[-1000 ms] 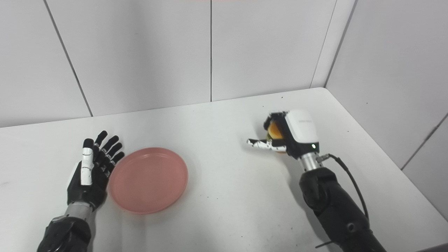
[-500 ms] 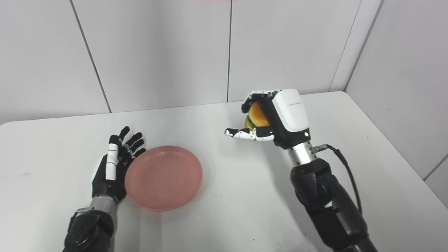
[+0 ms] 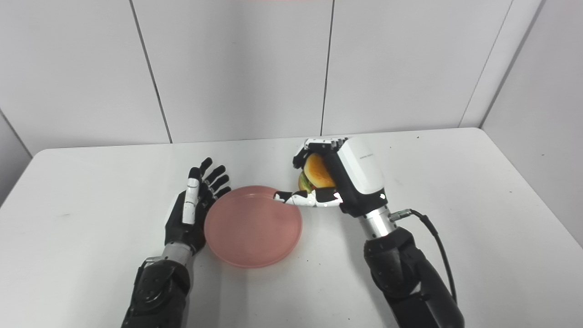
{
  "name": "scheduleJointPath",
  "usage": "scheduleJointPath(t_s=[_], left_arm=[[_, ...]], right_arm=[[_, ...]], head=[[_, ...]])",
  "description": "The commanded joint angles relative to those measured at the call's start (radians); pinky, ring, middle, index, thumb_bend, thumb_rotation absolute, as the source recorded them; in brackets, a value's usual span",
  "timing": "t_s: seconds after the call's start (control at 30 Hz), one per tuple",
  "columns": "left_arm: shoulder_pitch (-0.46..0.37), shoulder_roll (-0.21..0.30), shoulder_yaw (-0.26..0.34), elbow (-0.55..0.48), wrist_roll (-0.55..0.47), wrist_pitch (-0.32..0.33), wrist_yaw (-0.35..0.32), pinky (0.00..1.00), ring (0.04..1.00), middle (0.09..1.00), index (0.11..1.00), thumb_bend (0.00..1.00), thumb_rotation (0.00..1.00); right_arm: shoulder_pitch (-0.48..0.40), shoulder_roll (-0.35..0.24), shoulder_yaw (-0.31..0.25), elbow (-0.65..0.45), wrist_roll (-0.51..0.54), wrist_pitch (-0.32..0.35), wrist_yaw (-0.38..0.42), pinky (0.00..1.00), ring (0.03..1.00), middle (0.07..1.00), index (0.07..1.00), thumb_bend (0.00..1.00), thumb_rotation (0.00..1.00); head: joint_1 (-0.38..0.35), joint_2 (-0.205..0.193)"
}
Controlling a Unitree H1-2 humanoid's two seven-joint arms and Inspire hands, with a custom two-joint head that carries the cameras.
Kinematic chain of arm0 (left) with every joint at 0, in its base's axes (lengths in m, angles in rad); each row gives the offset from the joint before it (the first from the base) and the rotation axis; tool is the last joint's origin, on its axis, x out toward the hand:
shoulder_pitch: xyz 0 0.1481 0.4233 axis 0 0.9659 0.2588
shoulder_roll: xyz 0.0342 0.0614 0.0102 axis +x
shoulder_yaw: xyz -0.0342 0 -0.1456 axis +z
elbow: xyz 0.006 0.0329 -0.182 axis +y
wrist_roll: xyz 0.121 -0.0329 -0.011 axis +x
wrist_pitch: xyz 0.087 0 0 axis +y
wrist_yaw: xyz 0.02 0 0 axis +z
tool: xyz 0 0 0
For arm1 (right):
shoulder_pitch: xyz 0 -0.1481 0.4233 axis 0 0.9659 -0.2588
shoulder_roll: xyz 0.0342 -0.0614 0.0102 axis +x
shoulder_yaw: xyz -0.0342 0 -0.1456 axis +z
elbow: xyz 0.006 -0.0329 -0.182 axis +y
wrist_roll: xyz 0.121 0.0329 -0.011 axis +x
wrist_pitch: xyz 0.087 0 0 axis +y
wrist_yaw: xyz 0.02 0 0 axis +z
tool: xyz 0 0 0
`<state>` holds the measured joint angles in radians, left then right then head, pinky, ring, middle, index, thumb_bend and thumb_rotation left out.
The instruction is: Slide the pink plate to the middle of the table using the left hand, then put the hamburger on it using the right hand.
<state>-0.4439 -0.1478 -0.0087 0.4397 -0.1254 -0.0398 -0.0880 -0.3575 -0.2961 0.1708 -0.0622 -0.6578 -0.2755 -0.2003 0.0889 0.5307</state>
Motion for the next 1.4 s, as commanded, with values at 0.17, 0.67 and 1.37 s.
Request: scheduleJointPath(t_s=[0.17, 0.67, 1.37], left_arm=[[0.004, -0.022, -0.021, 0.06, 0.019, 0.014, 0.016, 0.82, 0.866, 0.868, 0.919, 0.77, 0.9], [-0.007, -0.022, -0.036, 0.103, 0.038, -0.016, 0.034, 0.8, 0.86, 0.875, 0.917, 0.76, 0.92], [0.001, -0.045, -0.012, 0.096, 0.008, -0.027, 0.03, 0.81, 0.876, 0.864, 0.894, 0.74, 0.89]], right_arm=[[-0.045, 0.058, 0.018, -0.064, -0.008, 0.013, 0.072, 0.12, 0.166, 0.252, 0.321, 0.54, 0.35], [-0.096, 0.101, 0.054, 0.137, -0.046, -0.061, 0.036, 0.13, 0.179, 0.26, 0.31, 0.56, 0.43], [-0.172, 0.092, 0.162, 0.414, -0.193, -0.038, -0.115, 0.19, 0.265, 0.355, 0.394, 0.62, 0.4]], head=[[0.034, 0.006], [0.044, 0.005], [0.037, 0.01]])
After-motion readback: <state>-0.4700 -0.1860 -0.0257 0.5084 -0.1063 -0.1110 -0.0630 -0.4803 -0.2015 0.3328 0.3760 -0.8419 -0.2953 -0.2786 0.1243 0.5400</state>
